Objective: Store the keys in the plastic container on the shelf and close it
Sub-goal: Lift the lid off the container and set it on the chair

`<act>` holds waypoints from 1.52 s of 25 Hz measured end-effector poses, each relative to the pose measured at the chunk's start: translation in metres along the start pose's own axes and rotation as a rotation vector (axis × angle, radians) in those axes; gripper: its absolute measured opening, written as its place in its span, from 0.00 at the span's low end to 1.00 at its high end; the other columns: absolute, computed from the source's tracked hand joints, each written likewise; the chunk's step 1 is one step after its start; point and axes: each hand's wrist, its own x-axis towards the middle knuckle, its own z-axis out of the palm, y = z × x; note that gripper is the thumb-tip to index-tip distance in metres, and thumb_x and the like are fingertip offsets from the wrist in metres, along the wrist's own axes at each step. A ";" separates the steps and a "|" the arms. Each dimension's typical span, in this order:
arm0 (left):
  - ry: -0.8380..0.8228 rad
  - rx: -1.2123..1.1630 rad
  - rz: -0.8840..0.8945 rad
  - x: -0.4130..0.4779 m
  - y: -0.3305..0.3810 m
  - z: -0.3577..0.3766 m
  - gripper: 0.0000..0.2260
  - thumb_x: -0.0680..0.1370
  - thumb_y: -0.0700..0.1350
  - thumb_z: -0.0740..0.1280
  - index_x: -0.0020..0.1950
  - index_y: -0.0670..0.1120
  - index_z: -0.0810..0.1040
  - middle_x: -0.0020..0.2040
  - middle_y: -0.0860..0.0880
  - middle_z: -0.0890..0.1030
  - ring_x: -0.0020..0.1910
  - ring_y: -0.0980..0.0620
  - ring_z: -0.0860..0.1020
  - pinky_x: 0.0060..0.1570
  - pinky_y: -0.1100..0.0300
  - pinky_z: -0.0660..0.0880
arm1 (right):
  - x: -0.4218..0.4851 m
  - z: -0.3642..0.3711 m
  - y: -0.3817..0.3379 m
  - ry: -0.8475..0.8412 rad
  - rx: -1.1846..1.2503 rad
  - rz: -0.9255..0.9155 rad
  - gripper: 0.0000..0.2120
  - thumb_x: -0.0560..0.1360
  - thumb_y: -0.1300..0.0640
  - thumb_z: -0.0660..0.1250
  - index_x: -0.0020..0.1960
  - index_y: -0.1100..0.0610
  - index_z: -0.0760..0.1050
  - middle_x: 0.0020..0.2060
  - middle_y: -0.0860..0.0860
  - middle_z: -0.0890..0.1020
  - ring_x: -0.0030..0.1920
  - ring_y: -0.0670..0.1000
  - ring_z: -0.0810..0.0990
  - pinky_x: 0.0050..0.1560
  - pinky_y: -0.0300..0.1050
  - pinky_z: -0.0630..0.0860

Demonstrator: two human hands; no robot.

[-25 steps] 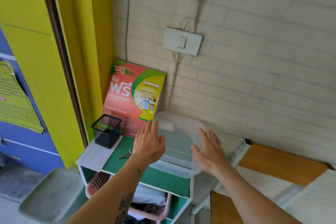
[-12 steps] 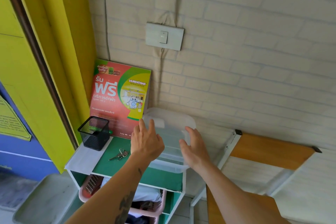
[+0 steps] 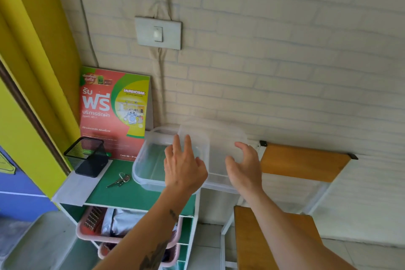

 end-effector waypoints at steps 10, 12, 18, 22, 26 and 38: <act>-0.175 -0.021 0.038 -0.084 0.146 0.111 0.28 0.77 0.48 0.59 0.76 0.46 0.57 0.78 0.42 0.54 0.72 0.38 0.59 0.68 0.47 0.65 | -0.016 -0.142 0.148 0.093 -0.279 0.069 0.21 0.74 0.55 0.65 0.66 0.51 0.73 0.73 0.57 0.65 0.71 0.59 0.63 0.70 0.62 0.64; -0.236 -0.009 0.026 -0.097 0.164 0.137 0.27 0.77 0.47 0.59 0.75 0.46 0.59 0.77 0.42 0.57 0.71 0.38 0.61 0.67 0.47 0.66 | -0.019 -0.158 0.186 0.072 -0.308 0.106 0.21 0.74 0.55 0.65 0.67 0.51 0.73 0.74 0.57 0.64 0.72 0.59 0.62 0.70 0.61 0.64; -0.455 0.050 0.016 -0.123 0.169 0.233 0.25 0.76 0.45 0.60 0.74 0.45 0.63 0.72 0.45 0.66 0.66 0.41 0.68 0.64 0.48 0.70 | -0.036 -0.164 0.295 -0.072 -0.405 0.278 0.20 0.74 0.56 0.64 0.66 0.56 0.72 0.74 0.61 0.62 0.71 0.63 0.63 0.71 0.61 0.64; -0.590 0.056 0.042 -0.135 0.138 0.319 0.24 0.75 0.45 0.61 0.71 0.47 0.64 0.66 0.49 0.70 0.62 0.46 0.70 0.60 0.51 0.73 | -0.050 -0.130 0.385 -0.155 -0.427 0.387 0.20 0.74 0.57 0.65 0.65 0.56 0.72 0.71 0.61 0.64 0.69 0.62 0.64 0.66 0.58 0.71; -0.672 0.060 0.014 -0.144 0.100 0.392 0.25 0.75 0.46 0.63 0.72 0.48 0.64 0.70 0.49 0.68 0.65 0.46 0.69 0.63 0.48 0.75 | -0.059 -0.085 0.453 -0.195 -0.414 0.473 0.21 0.74 0.56 0.66 0.67 0.54 0.70 0.73 0.56 0.61 0.69 0.60 0.63 0.62 0.54 0.74; -0.784 0.031 -0.084 -0.133 0.069 0.429 0.26 0.76 0.42 0.64 0.74 0.47 0.64 0.71 0.48 0.68 0.66 0.47 0.70 0.59 0.55 0.73 | -0.055 -0.070 0.488 -0.340 -0.407 0.559 0.23 0.74 0.56 0.64 0.68 0.54 0.67 0.68 0.55 0.66 0.67 0.58 0.67 0.61 0.56 0.76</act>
